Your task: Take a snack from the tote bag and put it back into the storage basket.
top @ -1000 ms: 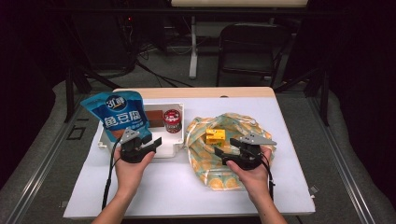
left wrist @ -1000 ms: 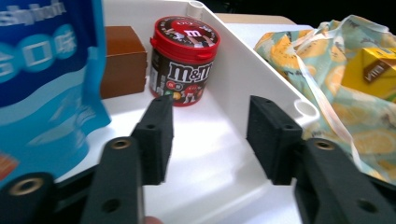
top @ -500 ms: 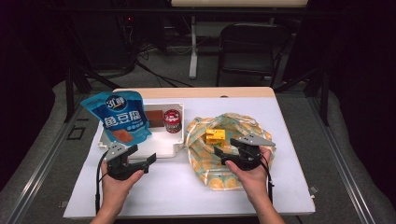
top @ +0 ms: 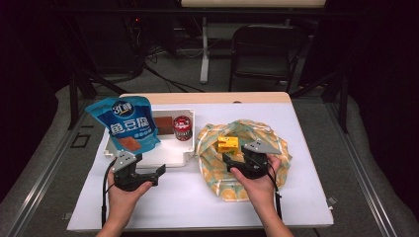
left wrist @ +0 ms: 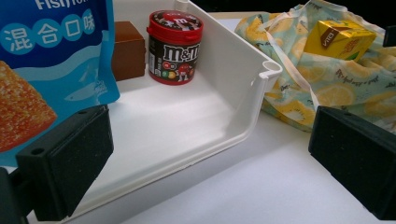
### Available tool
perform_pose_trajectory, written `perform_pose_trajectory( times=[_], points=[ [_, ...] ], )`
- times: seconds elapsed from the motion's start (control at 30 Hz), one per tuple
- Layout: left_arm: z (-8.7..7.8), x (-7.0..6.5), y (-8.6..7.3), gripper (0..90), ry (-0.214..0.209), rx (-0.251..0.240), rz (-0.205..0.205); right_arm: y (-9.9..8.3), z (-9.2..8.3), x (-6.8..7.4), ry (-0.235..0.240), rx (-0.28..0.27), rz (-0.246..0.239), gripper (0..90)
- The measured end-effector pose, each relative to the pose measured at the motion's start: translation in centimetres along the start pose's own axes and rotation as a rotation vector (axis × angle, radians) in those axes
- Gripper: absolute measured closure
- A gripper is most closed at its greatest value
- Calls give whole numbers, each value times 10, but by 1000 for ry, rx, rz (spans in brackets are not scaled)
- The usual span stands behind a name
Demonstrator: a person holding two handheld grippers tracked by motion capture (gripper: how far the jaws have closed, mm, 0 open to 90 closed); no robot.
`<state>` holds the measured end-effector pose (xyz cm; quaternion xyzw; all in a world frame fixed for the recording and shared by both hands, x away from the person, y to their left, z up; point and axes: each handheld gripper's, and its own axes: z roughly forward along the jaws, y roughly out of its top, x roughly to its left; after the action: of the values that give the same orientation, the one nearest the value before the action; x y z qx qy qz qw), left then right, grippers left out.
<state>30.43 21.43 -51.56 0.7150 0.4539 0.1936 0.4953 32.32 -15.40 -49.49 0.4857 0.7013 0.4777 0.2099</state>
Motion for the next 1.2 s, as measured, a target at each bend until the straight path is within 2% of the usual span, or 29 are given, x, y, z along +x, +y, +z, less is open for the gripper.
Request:
perform_pose_trajectory(
  times=[0.17,0.43,0.87,1.2],
  points=[
    [2,-4,-1,6,-4,5,17,1,7,0,-60,-6,40,211],
    [5,-8,-1,6,-18,16,32,2,20,3,-87,5,74,175],
    [6,-8,-2,6,-19,24,34,7,41,14,-139,9,86,145],
    [10,-11,-4,7,-19,41,32,6,56,15,-231,-27,94,142]
  ],
)
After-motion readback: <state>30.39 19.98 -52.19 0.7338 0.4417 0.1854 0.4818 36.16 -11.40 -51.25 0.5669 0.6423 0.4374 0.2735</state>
